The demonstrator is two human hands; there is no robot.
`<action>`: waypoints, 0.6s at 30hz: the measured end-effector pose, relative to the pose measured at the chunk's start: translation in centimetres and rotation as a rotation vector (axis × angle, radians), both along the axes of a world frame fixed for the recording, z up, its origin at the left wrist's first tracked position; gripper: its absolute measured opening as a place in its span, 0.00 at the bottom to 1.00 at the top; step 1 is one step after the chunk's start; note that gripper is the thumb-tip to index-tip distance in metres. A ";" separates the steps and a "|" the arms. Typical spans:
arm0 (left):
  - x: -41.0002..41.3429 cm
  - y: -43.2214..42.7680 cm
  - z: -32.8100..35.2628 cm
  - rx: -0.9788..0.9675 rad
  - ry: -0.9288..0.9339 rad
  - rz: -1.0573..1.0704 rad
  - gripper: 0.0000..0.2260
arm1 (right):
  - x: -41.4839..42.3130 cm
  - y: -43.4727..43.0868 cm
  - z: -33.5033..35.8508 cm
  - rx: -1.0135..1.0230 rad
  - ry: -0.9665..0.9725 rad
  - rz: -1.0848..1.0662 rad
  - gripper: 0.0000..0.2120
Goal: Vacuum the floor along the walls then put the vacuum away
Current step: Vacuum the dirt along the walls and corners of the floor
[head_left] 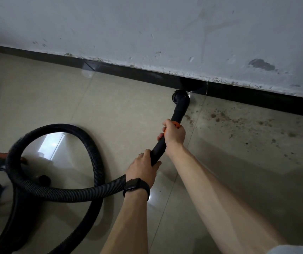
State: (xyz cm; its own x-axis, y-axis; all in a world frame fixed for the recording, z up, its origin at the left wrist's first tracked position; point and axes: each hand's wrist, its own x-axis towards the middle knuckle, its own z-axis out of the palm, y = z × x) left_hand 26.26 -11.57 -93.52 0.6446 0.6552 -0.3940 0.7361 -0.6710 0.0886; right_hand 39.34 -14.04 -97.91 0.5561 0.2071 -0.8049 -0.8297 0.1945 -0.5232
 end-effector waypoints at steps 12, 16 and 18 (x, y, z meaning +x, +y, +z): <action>1.1 1.5 -2.5 -0.135 -0.061 0.141 0.15 | 1.2 3.1 -1.0 -0.207 -0.183 0.199 0.10; 1.2 2.2 -2.7 -0.175 -0.095 0.218 0.14 | 1.7 4.7 -0.3 -0.256 -0.248 0.363 0.14; 1.3 2.5 -2.7 -0.194 -0.124 0.254 0.12 | 2.2 5.5 0.3 -0.245 -0.256 0.426 0.16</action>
